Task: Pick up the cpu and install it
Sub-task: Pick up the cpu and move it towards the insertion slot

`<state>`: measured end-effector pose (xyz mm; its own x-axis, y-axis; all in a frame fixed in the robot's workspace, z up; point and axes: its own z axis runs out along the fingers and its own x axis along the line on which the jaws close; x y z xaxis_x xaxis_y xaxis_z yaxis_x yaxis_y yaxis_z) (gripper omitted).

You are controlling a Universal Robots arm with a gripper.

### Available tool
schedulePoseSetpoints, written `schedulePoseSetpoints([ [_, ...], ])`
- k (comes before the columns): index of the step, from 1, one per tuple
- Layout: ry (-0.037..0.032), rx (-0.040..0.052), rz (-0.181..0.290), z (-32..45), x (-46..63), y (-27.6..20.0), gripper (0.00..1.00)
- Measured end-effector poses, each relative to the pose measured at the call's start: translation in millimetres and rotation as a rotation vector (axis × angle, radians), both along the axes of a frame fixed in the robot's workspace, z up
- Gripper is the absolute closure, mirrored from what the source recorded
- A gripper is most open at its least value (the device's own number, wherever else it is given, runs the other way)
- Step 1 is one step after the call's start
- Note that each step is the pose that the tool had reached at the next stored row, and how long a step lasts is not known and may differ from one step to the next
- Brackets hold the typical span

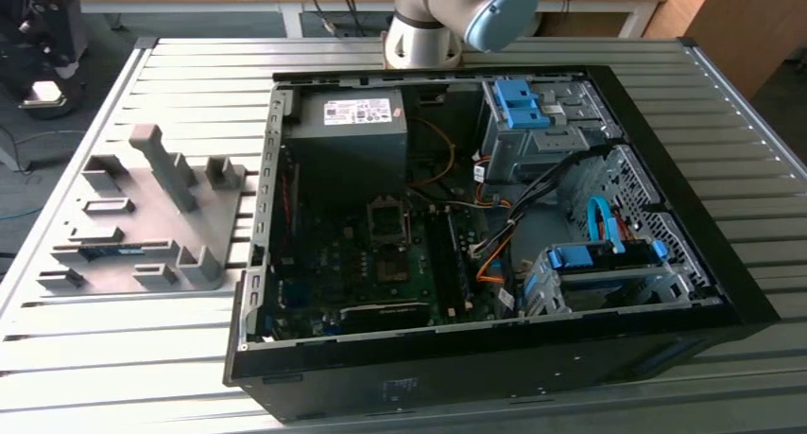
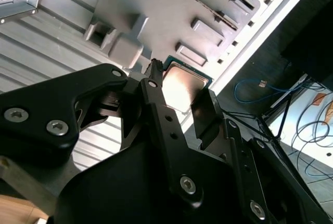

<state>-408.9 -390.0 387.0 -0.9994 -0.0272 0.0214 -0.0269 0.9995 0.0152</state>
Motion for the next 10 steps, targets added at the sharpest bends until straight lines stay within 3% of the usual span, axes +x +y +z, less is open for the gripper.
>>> schedulePoseSetpoints([
  [10, 0.0004, 0.0, 0.0, 0.0, 22.7, 0.0, 0.53],
])
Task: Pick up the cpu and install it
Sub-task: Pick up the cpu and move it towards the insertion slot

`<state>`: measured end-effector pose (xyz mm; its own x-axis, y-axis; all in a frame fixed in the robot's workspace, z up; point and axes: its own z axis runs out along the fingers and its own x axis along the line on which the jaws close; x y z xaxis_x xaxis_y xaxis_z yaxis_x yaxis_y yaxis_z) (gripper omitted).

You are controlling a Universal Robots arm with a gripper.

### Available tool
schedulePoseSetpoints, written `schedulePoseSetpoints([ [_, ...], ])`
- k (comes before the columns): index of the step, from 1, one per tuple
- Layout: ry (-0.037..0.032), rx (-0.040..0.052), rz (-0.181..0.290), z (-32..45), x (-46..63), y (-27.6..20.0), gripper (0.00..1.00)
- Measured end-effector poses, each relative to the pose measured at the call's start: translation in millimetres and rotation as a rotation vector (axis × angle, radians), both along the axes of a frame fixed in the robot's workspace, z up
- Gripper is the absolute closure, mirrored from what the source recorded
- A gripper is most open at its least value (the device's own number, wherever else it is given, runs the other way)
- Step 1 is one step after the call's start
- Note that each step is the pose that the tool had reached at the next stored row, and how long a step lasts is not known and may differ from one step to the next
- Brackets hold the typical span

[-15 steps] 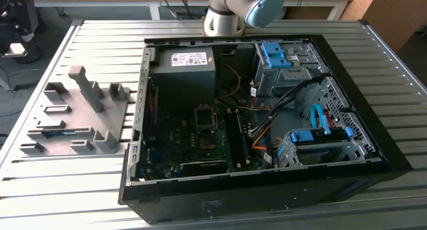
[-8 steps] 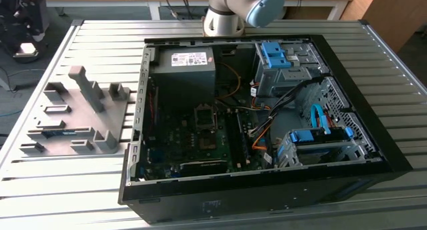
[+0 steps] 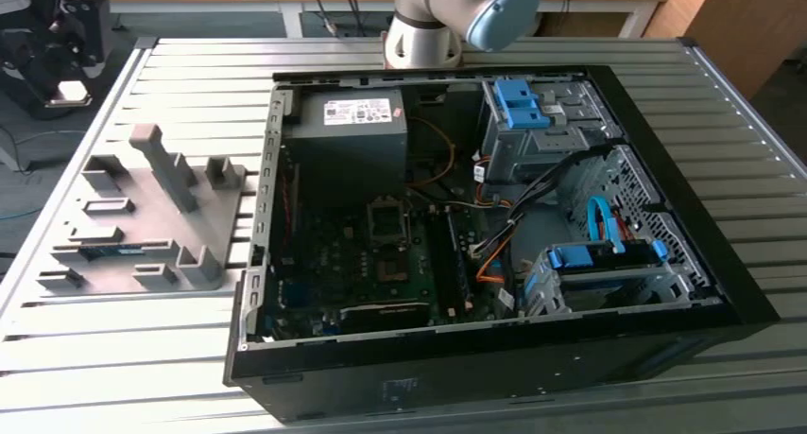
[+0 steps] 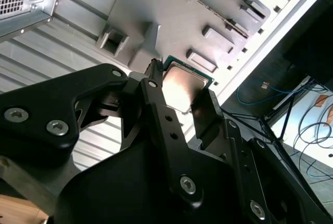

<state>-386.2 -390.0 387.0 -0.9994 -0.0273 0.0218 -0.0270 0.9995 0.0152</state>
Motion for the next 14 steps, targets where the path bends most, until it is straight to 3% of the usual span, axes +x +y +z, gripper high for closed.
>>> schedulePoseSetpoints([
  [14, 0.0005, 0.0, 0.0, 0.0, 29.6, 0.0, 0.53],
])
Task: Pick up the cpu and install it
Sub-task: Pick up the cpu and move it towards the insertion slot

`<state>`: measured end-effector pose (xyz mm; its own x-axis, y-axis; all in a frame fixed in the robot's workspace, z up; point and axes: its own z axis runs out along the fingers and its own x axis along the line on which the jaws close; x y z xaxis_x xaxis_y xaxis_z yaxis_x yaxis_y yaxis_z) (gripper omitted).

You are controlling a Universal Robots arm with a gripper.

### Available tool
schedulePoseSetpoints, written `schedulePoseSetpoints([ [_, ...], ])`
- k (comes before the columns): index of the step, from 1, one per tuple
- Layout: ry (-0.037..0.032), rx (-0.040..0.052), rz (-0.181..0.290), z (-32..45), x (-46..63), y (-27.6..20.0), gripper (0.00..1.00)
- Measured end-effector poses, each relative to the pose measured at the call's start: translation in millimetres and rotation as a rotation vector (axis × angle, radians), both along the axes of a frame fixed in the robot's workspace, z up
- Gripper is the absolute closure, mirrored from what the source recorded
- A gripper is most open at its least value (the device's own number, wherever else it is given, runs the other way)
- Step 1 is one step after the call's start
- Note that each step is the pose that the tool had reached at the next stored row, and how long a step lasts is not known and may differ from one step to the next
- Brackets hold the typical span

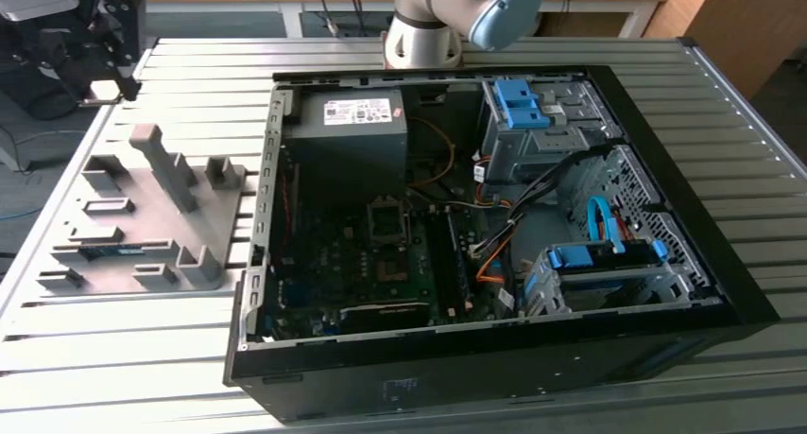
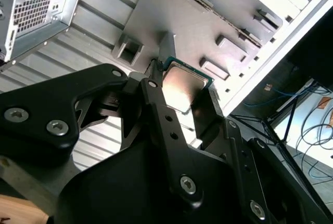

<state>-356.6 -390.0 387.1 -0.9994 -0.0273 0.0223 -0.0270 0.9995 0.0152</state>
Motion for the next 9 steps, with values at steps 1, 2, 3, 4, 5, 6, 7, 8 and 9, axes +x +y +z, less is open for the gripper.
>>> schedulePoseSetpoints([
  [1, 0.0, 0.0001, 0.0, 0.0, 2.2, 0.0, 0.53],
  [2, 0.0001, 0.0, 0.0, 0.0, 4.3, 0.0, 0.53],
  [3, 0.0002, 0.0, 0.0, 0.0, 6.5, 0.0, 0.53],
  [4, 0.0001, 0.0, 0.0, 0.0, 8.6, 0.0, 0.53],
  [5, 0.0003, -0.0001, 0.0, 0.0, 10.7, 0.0, 0.53],
  [6, 0.0002, 0.0001, 0.0, 0.0, 12.7, 0.0, 0.53],
  [7, 0.0002, 0.0001, 0.0, 0.0, 14.7, 0.0, 0.53],
  [8, 0.0003, 0.0001, 0.0, 0.0, 16.7, 0.0, 0.53],
  [9, 0.0004, 0.0, 0.0, 0.0, 18.6, 0.0, 0.53],
])
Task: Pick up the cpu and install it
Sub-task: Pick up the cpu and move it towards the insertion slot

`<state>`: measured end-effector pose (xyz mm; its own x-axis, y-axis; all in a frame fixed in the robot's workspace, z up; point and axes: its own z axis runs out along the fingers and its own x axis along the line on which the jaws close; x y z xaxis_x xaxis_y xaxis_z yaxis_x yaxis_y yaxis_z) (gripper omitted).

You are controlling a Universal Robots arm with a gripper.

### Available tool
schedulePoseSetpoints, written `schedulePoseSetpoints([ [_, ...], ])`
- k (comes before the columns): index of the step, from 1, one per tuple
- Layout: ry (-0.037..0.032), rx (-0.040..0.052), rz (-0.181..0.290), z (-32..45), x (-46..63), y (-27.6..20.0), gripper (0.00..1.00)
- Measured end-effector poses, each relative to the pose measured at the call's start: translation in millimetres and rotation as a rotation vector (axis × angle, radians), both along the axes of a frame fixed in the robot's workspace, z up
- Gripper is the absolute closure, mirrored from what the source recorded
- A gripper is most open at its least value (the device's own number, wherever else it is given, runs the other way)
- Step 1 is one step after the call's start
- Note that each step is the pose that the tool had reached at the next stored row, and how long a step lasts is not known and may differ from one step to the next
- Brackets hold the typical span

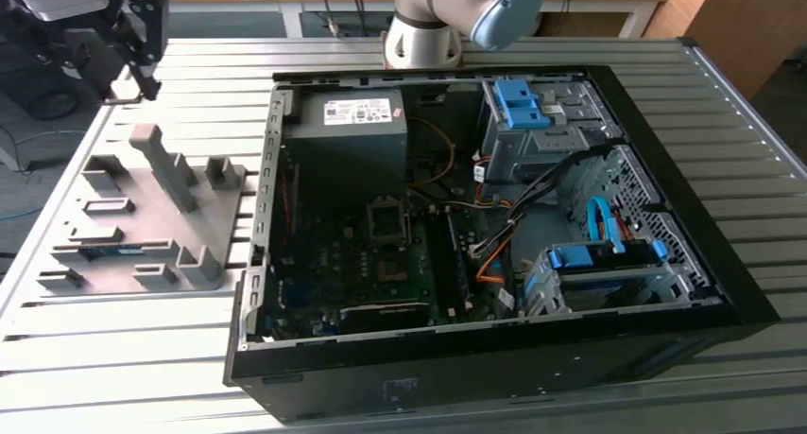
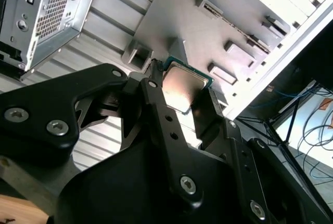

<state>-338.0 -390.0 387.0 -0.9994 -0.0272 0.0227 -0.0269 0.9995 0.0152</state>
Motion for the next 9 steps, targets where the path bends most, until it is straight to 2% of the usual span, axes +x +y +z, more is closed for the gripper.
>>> schedulePoseSetpoints([
  [9, 0.0003, 0.0, 0.0, 0.0, 16.9, 0.0, 0.53],
])
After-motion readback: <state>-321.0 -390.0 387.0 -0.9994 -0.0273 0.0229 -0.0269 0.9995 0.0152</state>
